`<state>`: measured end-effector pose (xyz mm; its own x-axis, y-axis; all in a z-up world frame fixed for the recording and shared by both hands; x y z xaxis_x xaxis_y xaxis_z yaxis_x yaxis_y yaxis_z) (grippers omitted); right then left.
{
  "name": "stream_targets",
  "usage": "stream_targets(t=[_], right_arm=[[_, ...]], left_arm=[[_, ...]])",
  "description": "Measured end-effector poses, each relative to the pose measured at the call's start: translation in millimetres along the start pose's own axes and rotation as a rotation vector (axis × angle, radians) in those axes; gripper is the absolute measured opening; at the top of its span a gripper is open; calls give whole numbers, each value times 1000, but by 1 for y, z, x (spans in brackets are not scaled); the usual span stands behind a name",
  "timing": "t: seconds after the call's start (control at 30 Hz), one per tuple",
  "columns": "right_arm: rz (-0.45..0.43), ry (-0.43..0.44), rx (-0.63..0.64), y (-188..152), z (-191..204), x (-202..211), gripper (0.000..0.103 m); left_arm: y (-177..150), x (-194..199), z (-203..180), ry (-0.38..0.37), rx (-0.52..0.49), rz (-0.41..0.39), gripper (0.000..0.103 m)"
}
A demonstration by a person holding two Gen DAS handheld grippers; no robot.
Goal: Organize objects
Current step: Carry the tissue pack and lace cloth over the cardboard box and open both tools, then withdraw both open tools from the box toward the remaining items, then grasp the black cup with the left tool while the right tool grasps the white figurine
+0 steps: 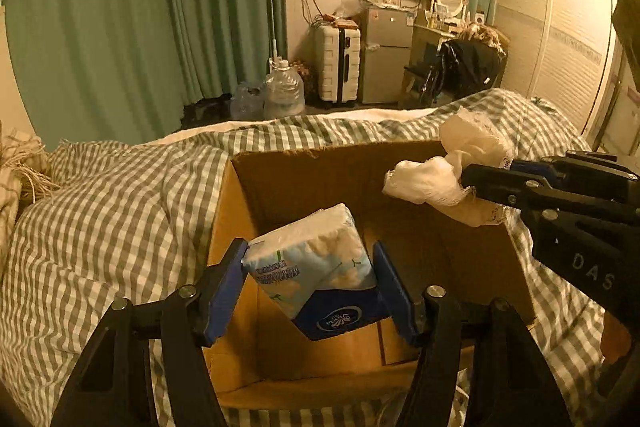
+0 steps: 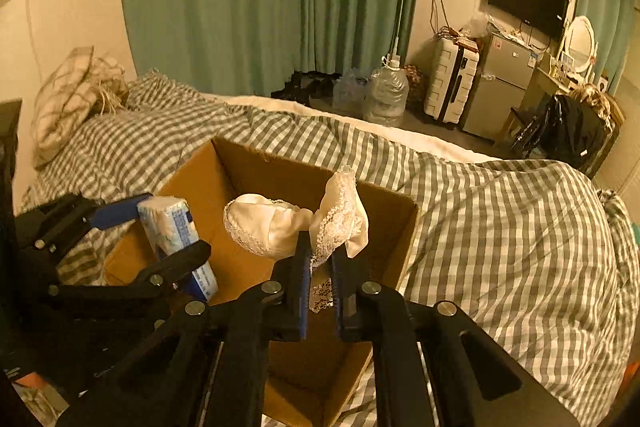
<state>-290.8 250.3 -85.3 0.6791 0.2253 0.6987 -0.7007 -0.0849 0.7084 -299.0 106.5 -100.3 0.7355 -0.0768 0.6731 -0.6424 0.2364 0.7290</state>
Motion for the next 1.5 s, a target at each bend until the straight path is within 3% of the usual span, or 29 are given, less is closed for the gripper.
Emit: stream_targets(t=[0.03, 0.07, 0.1, 0.2, 0.27, 0.37, 0.67, 0.87, 0.97, 1.17, 1.3, 1.5], right_arm=[[-7, -1, -10, 0, -1, 3, 41], [-20, -6, -23, 2, -4, 9, 61], [-42, -13, -39, 3, -6, 16, 66], [-86, -22, -45, 11, -5, 45, 69], [-110, -40, -35, 15, -2, 67, 80], [-154, -55, -11, 19, 8, 107, 87], [-248, -88, 66, 6, 55, 223, 93], [-244, -102, 99, -38, 74, 254, 95], [-225, -109, 92, -68, 80, 248, 95], [-187, -103, 66, -119, 89, 207, 95], [-136, -107, 42, -149, 84, 173, 95], [-8, -85, -9, -183, 75, 131, 95]], left_arm=[[2, 4, 1, 6, 3, -6, 85], [4, 11, 3, 21, 10, -20, 91], [7, 19, 6, 29, 14, -32, 95], [13, 40, 11, 41, 22, -50, 96], [16, 57, 15, 54, 32, -61, 97], [21, 90, 26, 77, 49, -103, 100], [-4, 186, 53, 151, 82, -158, 102], [-51, 216, 65, 192, 96, -147, 102], [-80, 217, 68, 232, 97, -137, 102], [-148, 192, 57, 215, 130, -39, 102], [-184, 170, 42, 228, 96, 39, 102], [-221, 143, 6, 177, -19, 139, 102]])
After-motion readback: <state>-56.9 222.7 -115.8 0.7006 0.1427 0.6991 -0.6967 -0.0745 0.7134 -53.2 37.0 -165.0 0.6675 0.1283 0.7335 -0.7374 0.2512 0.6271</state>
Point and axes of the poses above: each gripper's, at about its wrist camera, not at the fingertips, and x roughly against the way its jaws point, z to its left, y to its top, the point moved 7 cm from there along -x, roughly the way its jaws point, and after that the axes turned 10 degrees about y, right-handed, at the moved point
